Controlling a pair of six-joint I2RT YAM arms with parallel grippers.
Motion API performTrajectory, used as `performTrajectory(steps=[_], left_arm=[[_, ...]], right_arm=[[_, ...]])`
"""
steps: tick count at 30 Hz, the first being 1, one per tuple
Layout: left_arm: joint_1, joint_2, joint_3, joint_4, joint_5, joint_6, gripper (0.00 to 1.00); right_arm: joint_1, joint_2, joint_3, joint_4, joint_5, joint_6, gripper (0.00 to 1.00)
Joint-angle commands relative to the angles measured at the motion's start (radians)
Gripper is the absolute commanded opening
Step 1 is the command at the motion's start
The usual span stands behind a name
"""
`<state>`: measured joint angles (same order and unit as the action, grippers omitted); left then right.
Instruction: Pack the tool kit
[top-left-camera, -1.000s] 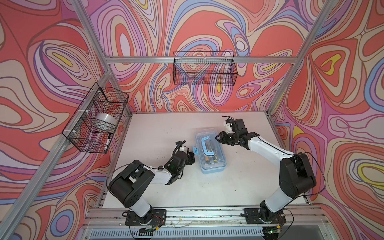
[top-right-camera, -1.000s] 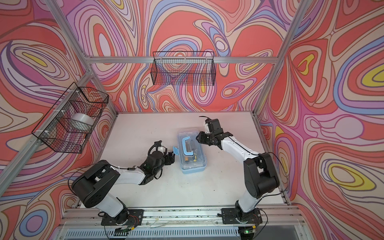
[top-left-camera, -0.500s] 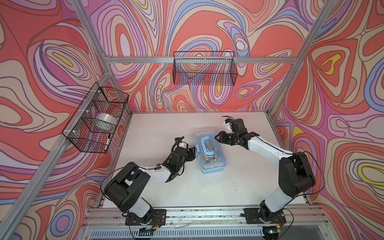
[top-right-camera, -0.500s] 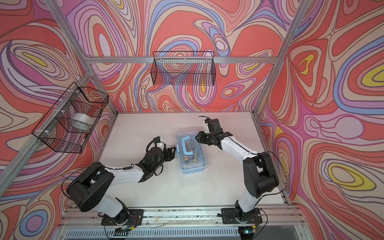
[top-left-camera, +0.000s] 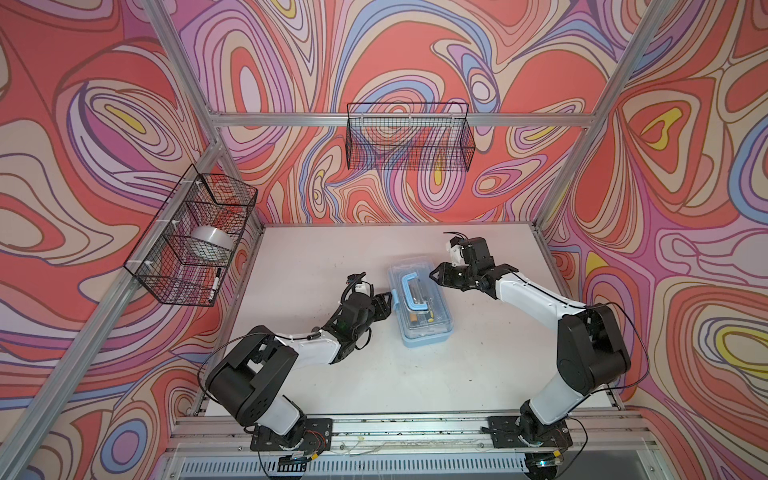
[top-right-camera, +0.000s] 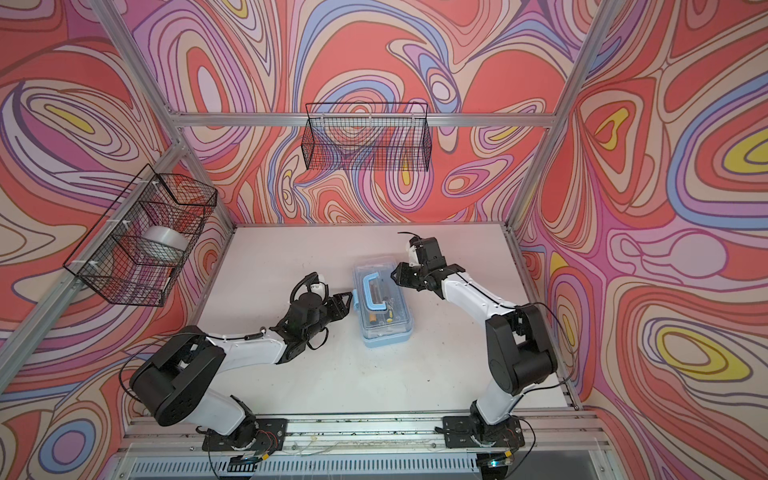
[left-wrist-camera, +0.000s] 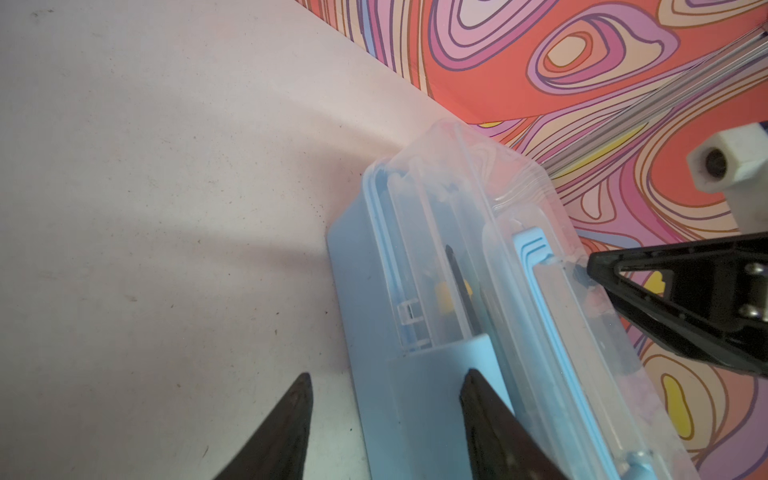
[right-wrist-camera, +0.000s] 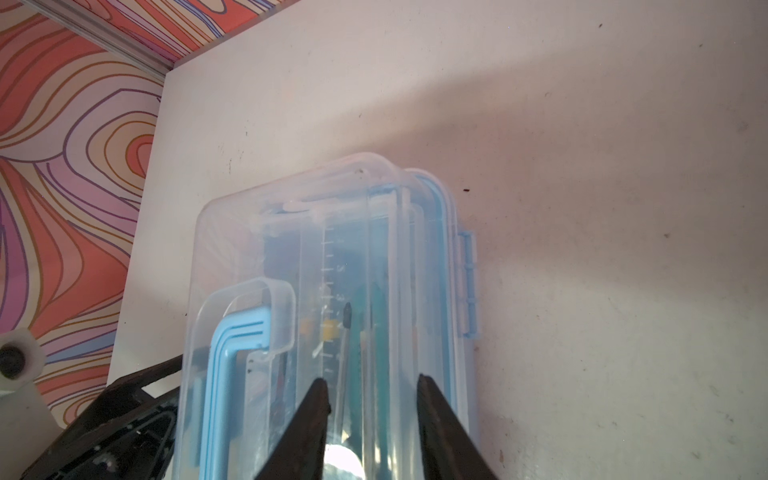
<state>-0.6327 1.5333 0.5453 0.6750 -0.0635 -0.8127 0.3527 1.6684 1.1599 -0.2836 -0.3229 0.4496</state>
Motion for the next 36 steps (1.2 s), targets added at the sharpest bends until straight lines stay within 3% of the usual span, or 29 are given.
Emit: performTrajectory(steps=[1,25,29,36], left_arm=[[-0.011,0.004,0.014,0.019,0.092,-0.032,0.56],[-0.011,-0.028,-0.009,0.014,0.135,-0.12,0.51],[-0.011,-0.021,-0.019,0.028,0.139,-0.133,0.43],[-0.011,-0.012,-0.021,0.052,0.151,-0.147,0.4]], right_arm=[[0.012,0.047,-0.032,-0.025,-0.027,-0.015,0.36],[0.012,0.044,-0.058,-0.008,-0.034,-0.012,0.36],[0.012,0.045,-0.058,-0.009,-0.032,-0.013,0.36],[0.012,0.049,-0.063,-0.006,-0.033,-0.011,0.35]])
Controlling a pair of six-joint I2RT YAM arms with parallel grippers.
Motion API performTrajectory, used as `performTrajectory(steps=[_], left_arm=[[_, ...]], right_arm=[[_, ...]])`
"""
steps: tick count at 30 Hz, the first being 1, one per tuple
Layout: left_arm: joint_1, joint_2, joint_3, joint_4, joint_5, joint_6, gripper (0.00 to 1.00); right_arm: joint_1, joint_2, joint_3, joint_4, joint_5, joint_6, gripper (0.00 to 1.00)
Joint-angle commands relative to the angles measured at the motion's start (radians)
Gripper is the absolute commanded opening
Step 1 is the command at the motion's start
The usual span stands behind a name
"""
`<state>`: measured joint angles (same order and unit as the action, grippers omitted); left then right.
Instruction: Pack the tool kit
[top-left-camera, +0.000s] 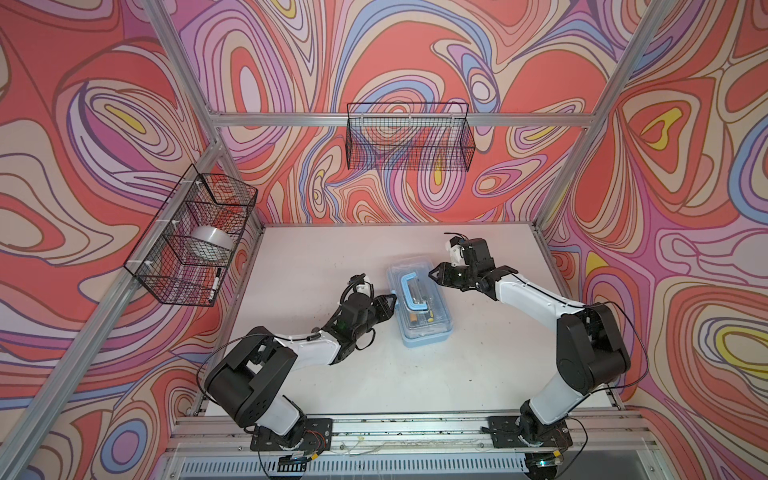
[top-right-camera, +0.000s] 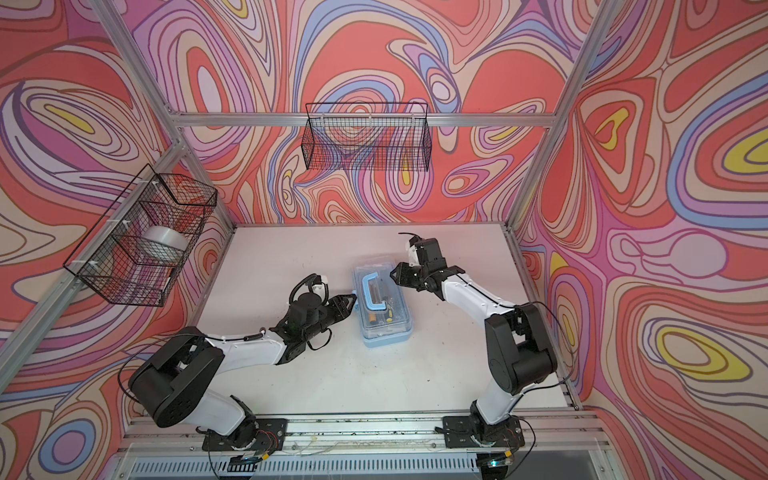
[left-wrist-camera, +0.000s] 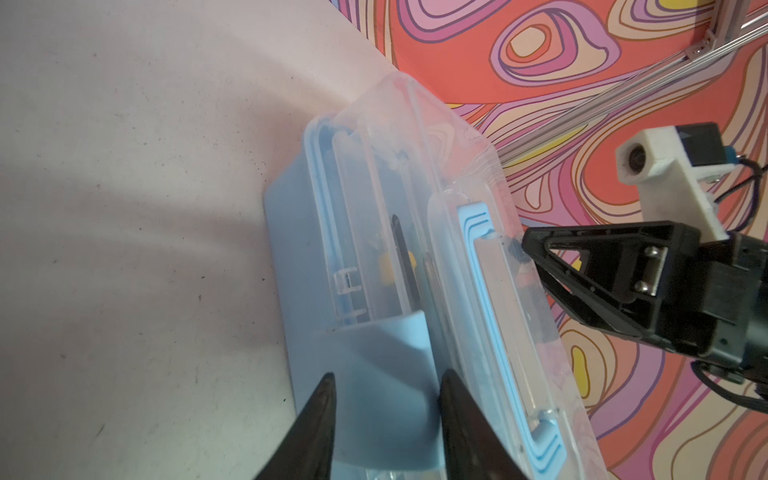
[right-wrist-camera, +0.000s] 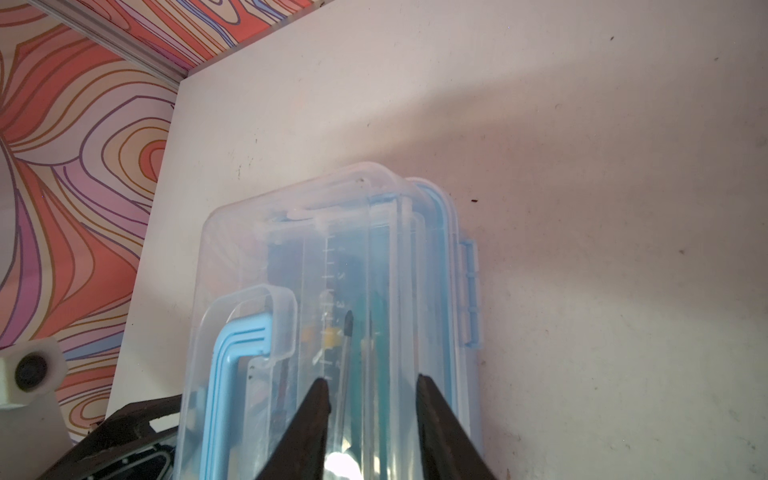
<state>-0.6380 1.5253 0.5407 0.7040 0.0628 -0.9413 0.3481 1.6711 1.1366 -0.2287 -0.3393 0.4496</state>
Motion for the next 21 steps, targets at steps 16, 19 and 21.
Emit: performTrajectory(steps=[16,19,21], left_arm=[[-0.007,0.042,-0.065,0.091,0.045,-0.051,0.32],[-0.008,0.047,-0.066,0.097,0.045,-0.048,0.32],[-0.008,0.051,-0.065,0.1,0.044,-0.05,0.31]], right_arm=[[0.017,0.047,-0.043,-0.049,-0.033,0.001,0.35],[0.016,0.046,-0.047,-0.049,-0.032,0.001,0.35],[0.017,0.051,-0.049,-0.047,-0.032,0.002,0.35]])
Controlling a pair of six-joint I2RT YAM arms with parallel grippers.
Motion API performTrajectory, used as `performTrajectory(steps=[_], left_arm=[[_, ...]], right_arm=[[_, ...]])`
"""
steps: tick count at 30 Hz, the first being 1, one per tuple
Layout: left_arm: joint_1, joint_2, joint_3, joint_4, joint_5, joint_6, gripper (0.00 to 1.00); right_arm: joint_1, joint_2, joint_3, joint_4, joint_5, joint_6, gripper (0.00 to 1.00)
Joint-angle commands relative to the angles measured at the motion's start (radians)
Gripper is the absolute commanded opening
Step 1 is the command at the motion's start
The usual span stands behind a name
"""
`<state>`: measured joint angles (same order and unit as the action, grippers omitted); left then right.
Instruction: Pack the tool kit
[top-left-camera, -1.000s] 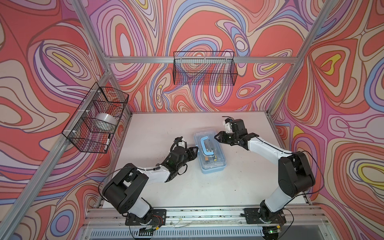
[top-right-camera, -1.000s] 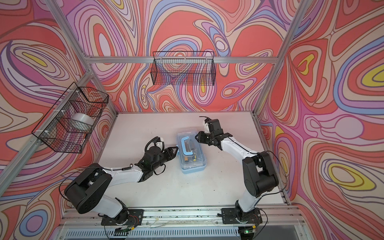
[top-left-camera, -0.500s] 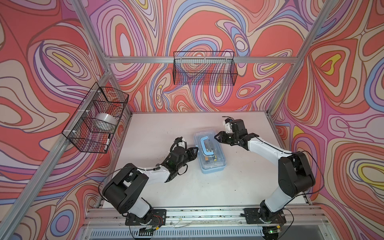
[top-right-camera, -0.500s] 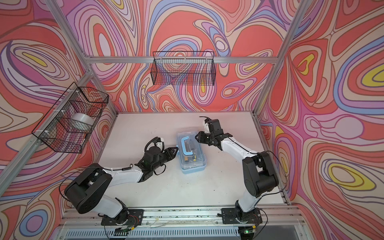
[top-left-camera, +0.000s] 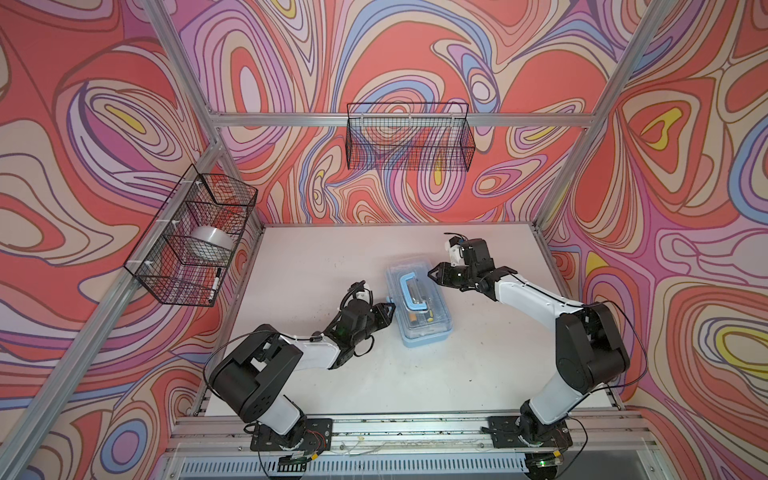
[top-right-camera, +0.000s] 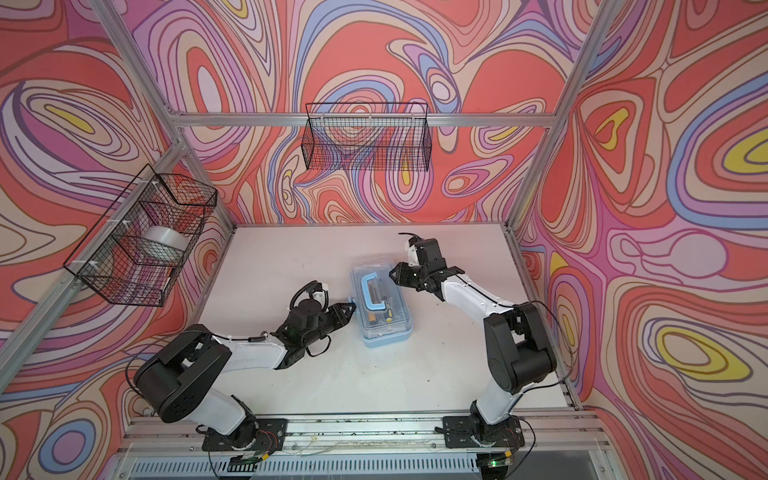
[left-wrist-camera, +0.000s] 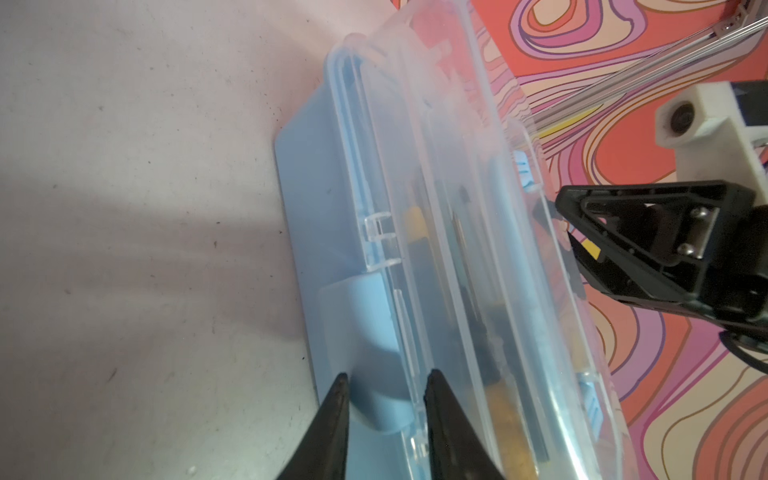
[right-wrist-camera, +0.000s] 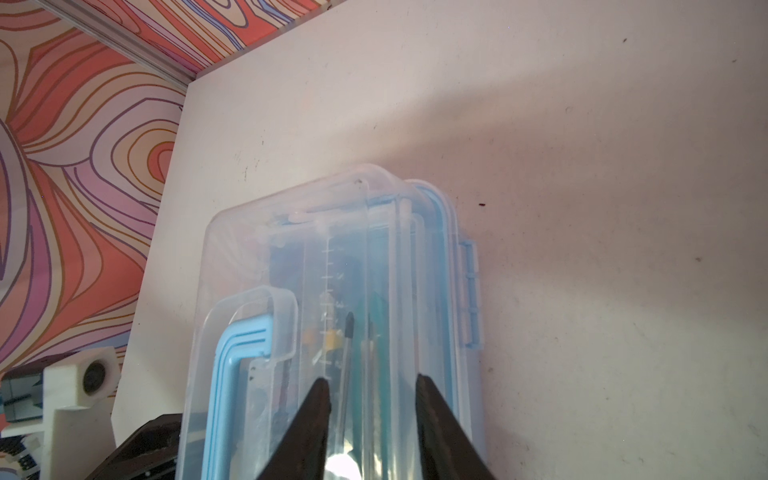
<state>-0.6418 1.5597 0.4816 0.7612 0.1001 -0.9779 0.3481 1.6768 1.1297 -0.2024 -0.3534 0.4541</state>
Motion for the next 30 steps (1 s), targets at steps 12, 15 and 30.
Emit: performTrajectory(steps=[12,15,30], left_arm=[[-0.002,0.033,0.0,-0.001,-0.043,-0.015,0.29],[0.004,0.034,0.003,-0.001,-0.049,-0.016,0.27],[0.034,0.067,0.102,-0.076,-0.038,0.027,0.21]], right_arm=[[0.017,0.021,-0.051,-0.081,0.031,0.017,0.34],[0.017,-0.036,-0.065,-0.078,0.035,0.021,0.34],[0.017,-0.127,-0.118,-0.104,-0.013,0.073,0.34]])
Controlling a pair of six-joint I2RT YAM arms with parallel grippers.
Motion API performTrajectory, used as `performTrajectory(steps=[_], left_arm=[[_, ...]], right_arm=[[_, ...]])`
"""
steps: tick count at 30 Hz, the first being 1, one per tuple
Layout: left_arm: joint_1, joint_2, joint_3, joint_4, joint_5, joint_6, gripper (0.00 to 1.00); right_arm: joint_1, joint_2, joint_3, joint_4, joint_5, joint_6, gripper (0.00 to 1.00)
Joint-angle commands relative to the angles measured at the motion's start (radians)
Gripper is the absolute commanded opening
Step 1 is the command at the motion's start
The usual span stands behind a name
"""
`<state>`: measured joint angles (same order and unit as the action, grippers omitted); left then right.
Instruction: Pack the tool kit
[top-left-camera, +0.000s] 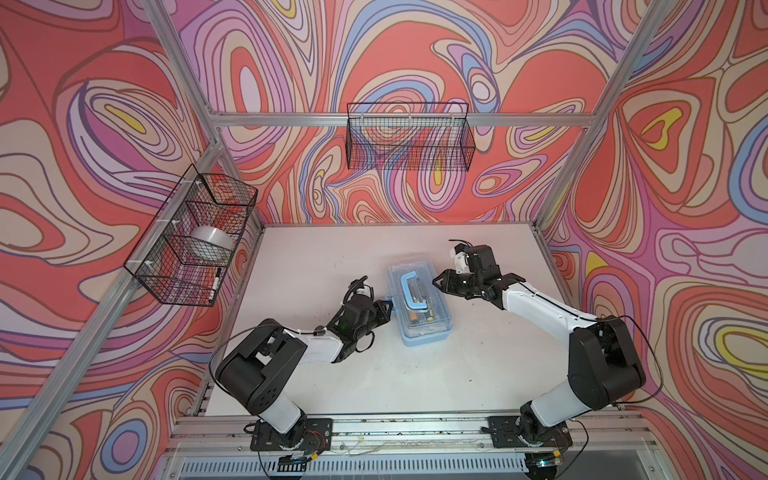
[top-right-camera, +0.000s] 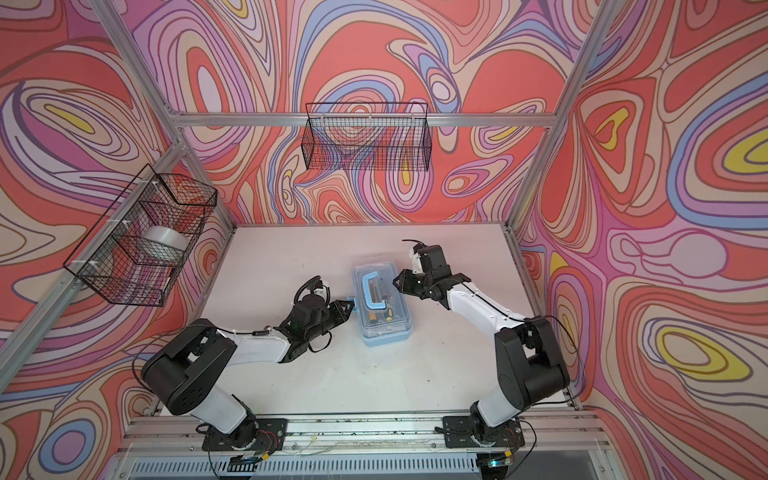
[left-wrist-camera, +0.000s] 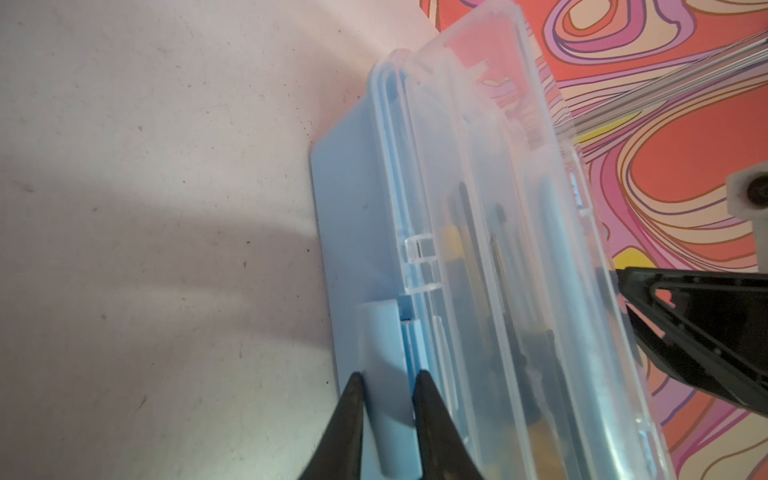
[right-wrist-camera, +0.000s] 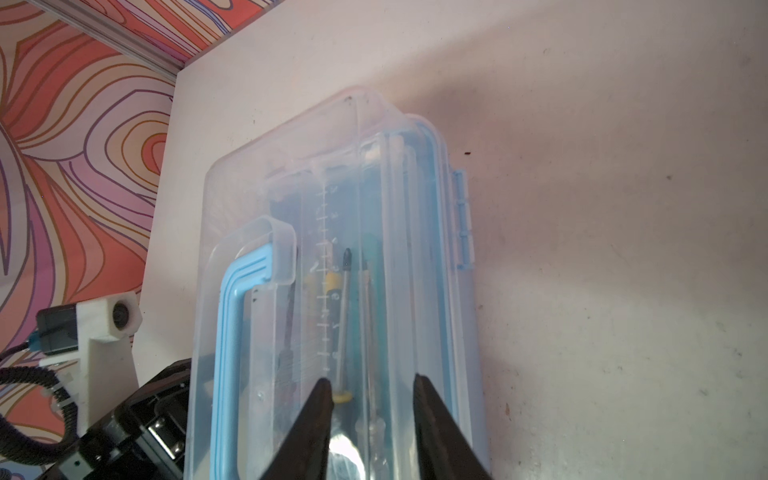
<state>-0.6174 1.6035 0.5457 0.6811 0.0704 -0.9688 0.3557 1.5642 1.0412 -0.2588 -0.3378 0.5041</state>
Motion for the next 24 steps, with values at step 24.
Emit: performTrajectory(steps=[24], left_arm=[[0.062,0.045,0.076,-0.024,0.042,0.024,0.15]], right_arm=[[0.009,-0.007,-0.063,-0.016,-0.025,0.029,0.33]])
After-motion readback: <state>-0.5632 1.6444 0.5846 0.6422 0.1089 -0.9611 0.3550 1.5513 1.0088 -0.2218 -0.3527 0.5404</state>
